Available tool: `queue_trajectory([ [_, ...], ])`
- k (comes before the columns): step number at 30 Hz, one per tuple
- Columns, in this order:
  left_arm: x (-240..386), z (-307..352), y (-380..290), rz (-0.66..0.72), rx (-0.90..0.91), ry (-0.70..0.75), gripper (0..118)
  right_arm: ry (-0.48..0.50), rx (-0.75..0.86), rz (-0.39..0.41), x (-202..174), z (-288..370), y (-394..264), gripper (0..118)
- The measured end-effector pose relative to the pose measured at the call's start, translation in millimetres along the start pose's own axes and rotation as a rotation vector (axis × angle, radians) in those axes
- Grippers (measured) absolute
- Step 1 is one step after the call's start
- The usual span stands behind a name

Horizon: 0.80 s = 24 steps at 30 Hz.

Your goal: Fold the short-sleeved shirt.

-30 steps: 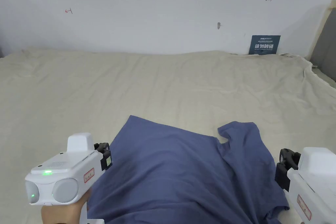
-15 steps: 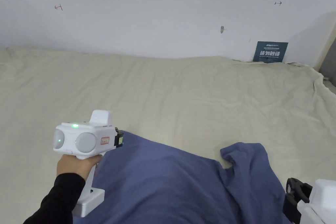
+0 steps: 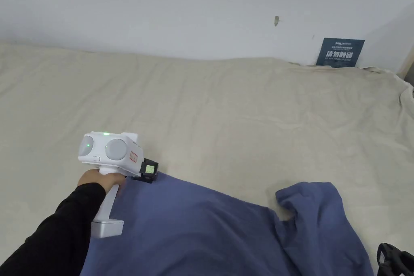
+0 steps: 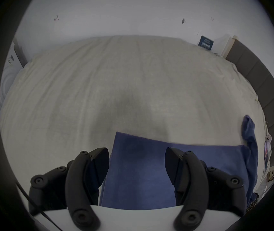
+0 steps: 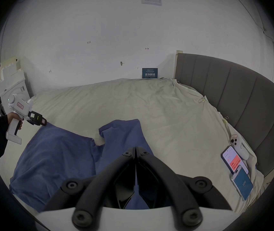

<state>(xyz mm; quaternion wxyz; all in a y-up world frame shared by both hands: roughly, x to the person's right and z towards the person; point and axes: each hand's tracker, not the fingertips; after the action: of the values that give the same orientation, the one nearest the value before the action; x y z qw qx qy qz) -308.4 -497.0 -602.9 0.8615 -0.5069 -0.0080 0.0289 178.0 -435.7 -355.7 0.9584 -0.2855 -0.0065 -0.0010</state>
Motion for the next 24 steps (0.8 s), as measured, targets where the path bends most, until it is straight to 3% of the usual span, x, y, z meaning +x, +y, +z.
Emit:
queue_trajectory([
  [5,7,-23,-2,-0.035,-0.002,0.036,69,-0.012,-0.013,-0.009,4,1,-1,0],
  [6,8,-20,-2,-0.034,-0.004,0.039,63,-0.015,-0.016,-0.008,4,1,-1,0],
  [9,16,-5,-7,-0.072,0.031,-0.052,3,-0.021,-0.024,-0.005,12,-2,-2,0],
  [12,29,-2,-12,-0.122,0.026,0.007,0,-0.018,-0.046,-0.012,17,-11,2,0],
  [16,25,29,-20,-0.050,0.135,-0.020,0,0.010,-0.157,-0.033,24,-40,12,2],
  [17,25,39,-24,-0.056,0.156,-0.024,0,0.010,-0.171,-0.044,28,-50,12,12],
  [19,22,61,-28,-0.058,0.180,-0.043,0,0.020,-0.248,-0.048,31,-69,14,52],
  [20,21,74,-31,-0.063,0.190,-0.058,0,0.015,-0.250,-0.041,32,-78,14,52],
  [21,20,84,-34,-0.067,0.198,-0.066,0,0.017,-0.262,-0.034,30,-86,13,61],
  [23,20,101,-37,-0.077,0.213,-0.071,0,0.027,-0.288,-0.024,30,-103,12,96],
  [24,19,108,-38,-0.077,0.221,-0.077,0,0.027,-0.295,-0.030,31,-112,12,101],
])
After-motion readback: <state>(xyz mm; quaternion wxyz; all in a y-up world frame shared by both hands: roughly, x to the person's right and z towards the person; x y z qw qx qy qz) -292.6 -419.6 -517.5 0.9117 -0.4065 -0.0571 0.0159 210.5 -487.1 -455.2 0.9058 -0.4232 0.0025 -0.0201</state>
